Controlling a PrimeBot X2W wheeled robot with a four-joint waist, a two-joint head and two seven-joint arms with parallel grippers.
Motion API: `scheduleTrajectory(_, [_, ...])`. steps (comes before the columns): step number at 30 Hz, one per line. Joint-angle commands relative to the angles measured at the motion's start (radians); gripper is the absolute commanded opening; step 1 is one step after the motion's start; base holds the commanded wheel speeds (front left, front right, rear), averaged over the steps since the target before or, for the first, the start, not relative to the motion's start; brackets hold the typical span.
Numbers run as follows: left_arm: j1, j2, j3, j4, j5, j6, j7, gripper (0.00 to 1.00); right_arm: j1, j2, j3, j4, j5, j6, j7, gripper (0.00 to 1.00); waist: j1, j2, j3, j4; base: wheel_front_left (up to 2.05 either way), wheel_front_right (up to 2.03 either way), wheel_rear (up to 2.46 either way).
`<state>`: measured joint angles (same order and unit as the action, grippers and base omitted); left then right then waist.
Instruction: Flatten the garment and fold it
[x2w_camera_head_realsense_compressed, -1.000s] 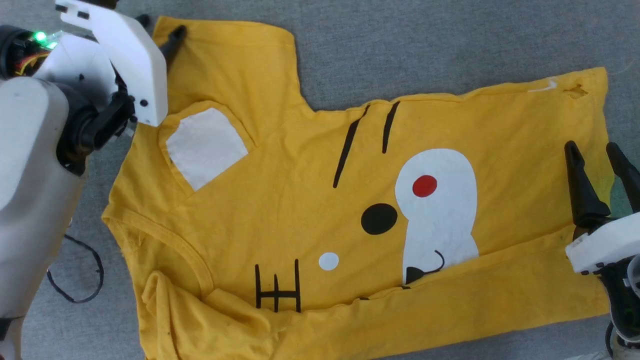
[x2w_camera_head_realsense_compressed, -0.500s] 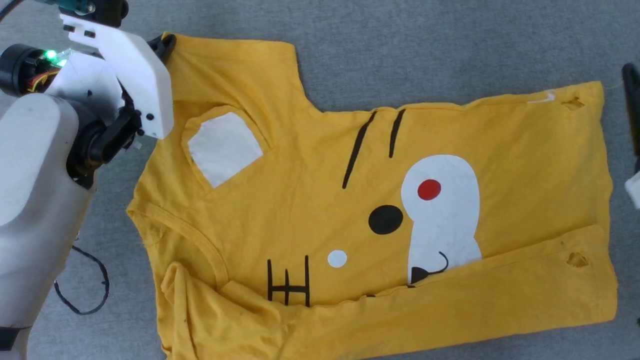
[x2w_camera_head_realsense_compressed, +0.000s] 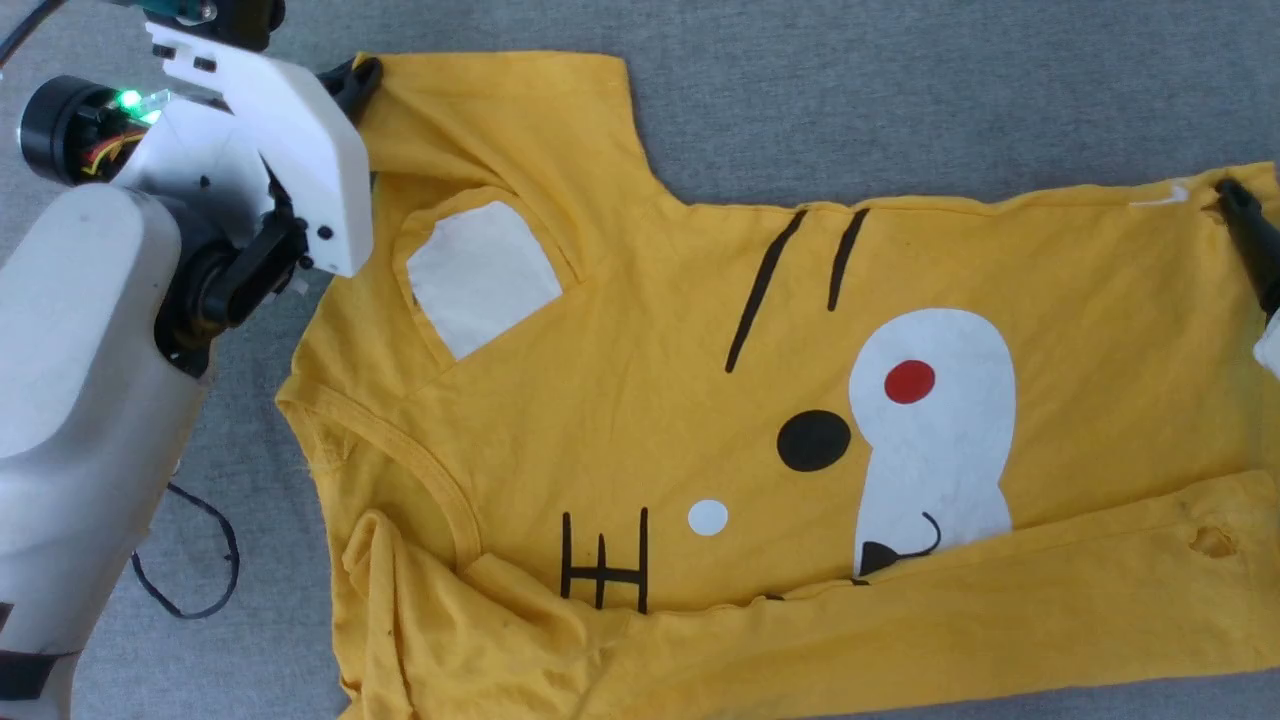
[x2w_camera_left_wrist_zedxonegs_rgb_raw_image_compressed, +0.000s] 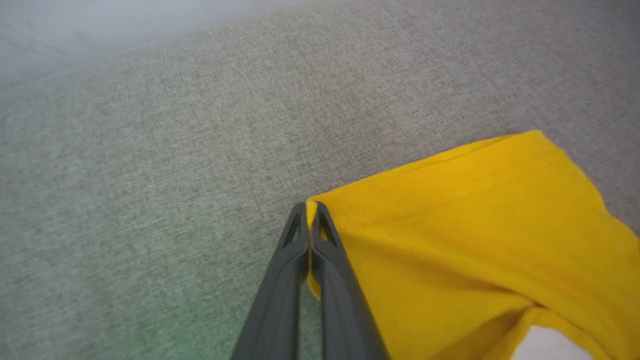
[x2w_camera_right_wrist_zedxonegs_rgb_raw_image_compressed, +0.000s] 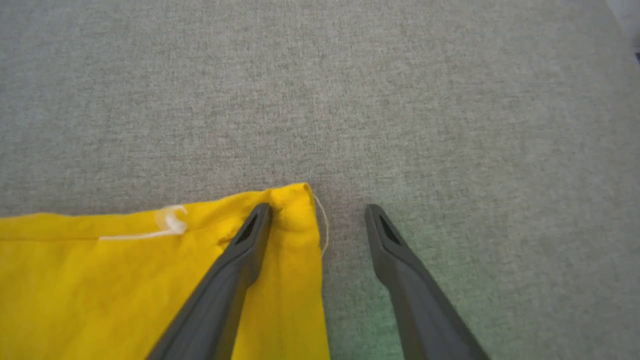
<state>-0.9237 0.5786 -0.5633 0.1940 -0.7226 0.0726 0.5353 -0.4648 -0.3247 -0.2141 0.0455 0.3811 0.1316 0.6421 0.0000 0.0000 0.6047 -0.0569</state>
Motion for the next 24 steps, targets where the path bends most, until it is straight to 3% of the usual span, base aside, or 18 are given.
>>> scheduleTrajectory(1, [0.000,-0.001,-0.004,0.001,0.002,0.007,-0.002,0.00,-0.014,0.004,0.011,0.018,0.014,-0.001,0.015,1.00,0.0000,0.0000,0.006,0.006,0.00,0.00,0.00])
scheduleTrajectory(2, [-0.001,-0.001,-0.004,0.002,0.001,0.007,-0.002,0.00,-0.016,0.007,0.016,0.027,0.021,-0.001,0.028,0.94,0.0000,0.0000,0.006,0.007,0.00,0.00,0.00])
scheduleTrajectory(3, [-0.001,0.000,-0.004,0.003,0.001,0.007,-0.001,0.00,-0.017,0.010,0.019,0.036,0.030,-0.001,0.043,0.49,0.0000,0.0000,0.006,0.008,0.00,0.00,0.00])
scheduleTrajectory(4, [-0.001,0.000,-0.005,0.004,0.000,0.007,-0.001,0.00,-0.019,0.014,0.018,0.044,0.037,-0.001,0.057,0.37,0.0000,0.0000,0.006,0.009,0.00,0.00,0.00])
scheduleTrajectory(5, [-0.001,0.000,-0.005,0.004,-0.001,0.007,-0.001,0.00,-0.022,0.017,0.013,0.051,0.042,-0.001,0.067,0.00,0.0000,0.0000,0.006,0.010,0.00,0.00,0.00])
scheduleTrajectory(12, [0.000,0.001,-0.002,0.010,0.002,0.003,-0.033,0.00,-0.048,0.021,-0.002,0.055,0.026,-0.001,0.055,0.00,0.0000,0.0000,-0.021,0.011,0.00,0.00,0.00])
scheduleTrajectory(24, [0.115,0.017,0.074,-0.040,-0.001,0.006,-0.286,0.00,0.021,0.011,-0.023,0.026,0.019,-0.001,-0.078,0.00,0.0000,0.0000,-0.187,0.023,0.00,0.00,0.00])
